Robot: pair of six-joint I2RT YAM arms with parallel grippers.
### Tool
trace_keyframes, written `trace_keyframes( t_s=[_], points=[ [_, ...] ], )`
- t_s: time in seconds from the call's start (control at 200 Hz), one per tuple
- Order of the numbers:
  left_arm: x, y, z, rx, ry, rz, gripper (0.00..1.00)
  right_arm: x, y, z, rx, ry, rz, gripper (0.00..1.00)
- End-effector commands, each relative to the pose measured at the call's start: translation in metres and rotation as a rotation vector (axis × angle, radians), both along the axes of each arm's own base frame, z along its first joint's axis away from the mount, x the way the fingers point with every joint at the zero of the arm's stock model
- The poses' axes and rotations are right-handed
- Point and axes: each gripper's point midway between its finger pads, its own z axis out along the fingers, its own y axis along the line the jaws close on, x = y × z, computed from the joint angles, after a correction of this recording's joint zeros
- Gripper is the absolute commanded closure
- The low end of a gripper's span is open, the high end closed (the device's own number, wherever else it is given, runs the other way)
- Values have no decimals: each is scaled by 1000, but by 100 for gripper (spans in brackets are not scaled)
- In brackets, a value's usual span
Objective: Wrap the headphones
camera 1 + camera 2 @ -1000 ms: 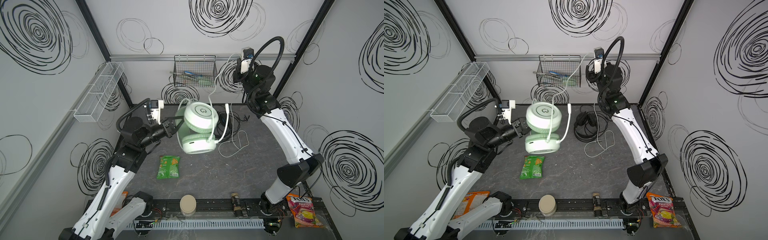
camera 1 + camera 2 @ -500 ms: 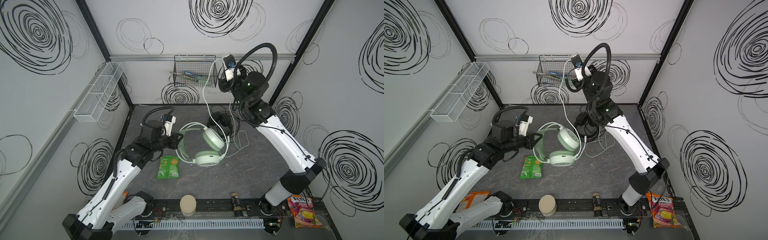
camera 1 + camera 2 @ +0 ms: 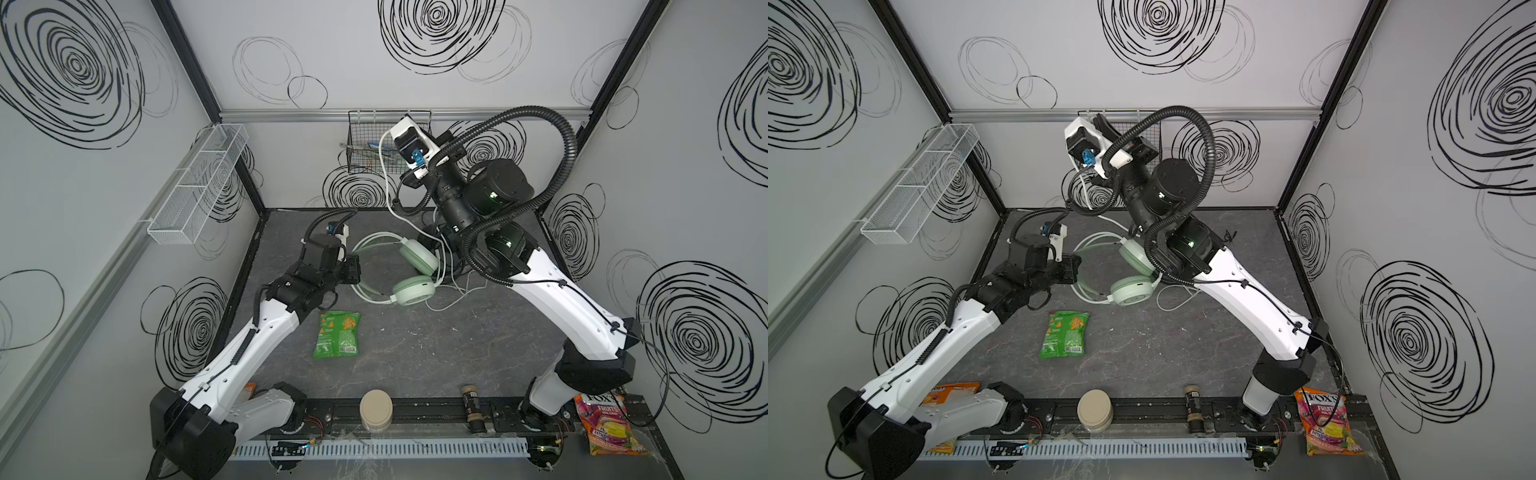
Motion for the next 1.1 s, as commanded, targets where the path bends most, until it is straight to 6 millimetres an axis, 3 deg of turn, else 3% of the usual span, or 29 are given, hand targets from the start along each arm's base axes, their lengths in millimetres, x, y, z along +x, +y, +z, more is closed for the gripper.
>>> trace_keyframes(
  t_s=[0.0,0.36,0.6,0.82,0.991,1.096],
  points=[
    [-7,-30,64,-121,-259,-142,100,-3,-12,15,12,-54,-63,100],
    [-94,-97,88,-286,-300,-628,100,9,-15,-6,-73,-23,-86,100],
    [-145,-129,152,-488,-375,-840,100,19,-16,-17,-81,18,-82,100],
    [-169,-122,208,-620,-437,-924,100,42,-28,-37,-67,91,-123,100],
    [-175,-92,253,-778,-526,-924,100,54,-33,-54,-73,145,-141,100],
    [-170,-77,263,-803,-560,-887,100,58,-34,-59,-70,164,-155,100]
  ],
)
